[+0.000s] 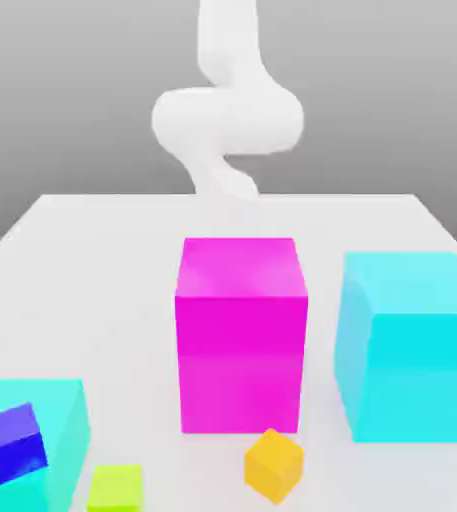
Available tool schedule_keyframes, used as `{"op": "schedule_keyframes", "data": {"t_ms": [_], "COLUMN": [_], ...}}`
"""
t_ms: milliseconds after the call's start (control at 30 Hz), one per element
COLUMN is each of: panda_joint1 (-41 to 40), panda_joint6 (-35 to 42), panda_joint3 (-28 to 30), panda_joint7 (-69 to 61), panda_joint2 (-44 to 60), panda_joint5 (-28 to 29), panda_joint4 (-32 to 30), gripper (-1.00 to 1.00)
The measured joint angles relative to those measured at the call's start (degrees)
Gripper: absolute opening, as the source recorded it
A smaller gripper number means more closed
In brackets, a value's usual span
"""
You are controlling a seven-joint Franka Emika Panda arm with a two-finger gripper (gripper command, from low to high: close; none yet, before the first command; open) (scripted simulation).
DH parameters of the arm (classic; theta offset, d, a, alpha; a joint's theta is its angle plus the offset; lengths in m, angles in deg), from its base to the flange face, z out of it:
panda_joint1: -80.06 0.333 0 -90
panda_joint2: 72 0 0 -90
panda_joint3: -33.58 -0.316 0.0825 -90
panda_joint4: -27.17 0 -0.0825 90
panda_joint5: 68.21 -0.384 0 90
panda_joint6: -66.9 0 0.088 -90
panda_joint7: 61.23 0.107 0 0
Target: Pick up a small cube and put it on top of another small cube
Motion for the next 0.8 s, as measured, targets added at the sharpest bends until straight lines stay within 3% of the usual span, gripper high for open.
{"op": "schedule_keyframes", "data": {"t_ms": [433,800], "panda_joint1": [11.5,17.25], "panda_joint6": [-4.41,-7.81], "panda_joint3": [14.05,22.63], "panda_joint7": [-31.34,-60.05], "panda_joint2": [17.3,32.39], "panda_joint5": [-5.96,-14.49], "panda_joint4": [-0.47,-0.79], "gripper": [0.0,0.0]}}
